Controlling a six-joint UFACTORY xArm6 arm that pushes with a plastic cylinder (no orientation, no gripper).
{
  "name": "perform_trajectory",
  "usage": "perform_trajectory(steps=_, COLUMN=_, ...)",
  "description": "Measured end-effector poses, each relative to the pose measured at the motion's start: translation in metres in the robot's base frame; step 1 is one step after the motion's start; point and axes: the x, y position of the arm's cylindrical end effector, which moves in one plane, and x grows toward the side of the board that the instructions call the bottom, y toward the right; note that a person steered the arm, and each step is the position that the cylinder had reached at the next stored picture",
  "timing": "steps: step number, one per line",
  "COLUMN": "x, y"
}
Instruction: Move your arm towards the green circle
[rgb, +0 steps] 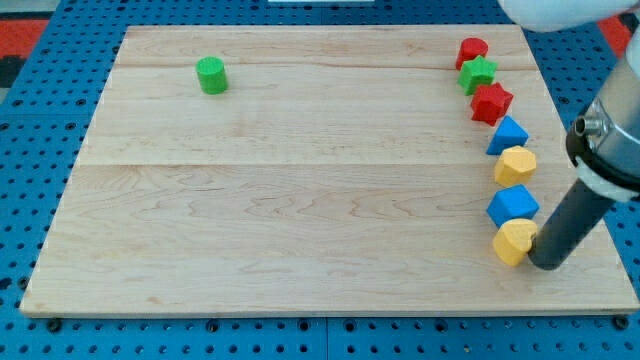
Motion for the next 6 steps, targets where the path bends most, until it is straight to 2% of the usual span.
perform_trajectory(steps=1, x=0.021, y=-0.023)
perform_trajectory(steps=2, x=0.019, y=-0.110)
perform_trajectory(steps=3, x=-0.005, y=-0.165)
perform_trajectory(steps=5, x=-0.199, y=-0.306)
perform_trajectory(steps=6, x=-0.239, y=-0.327)
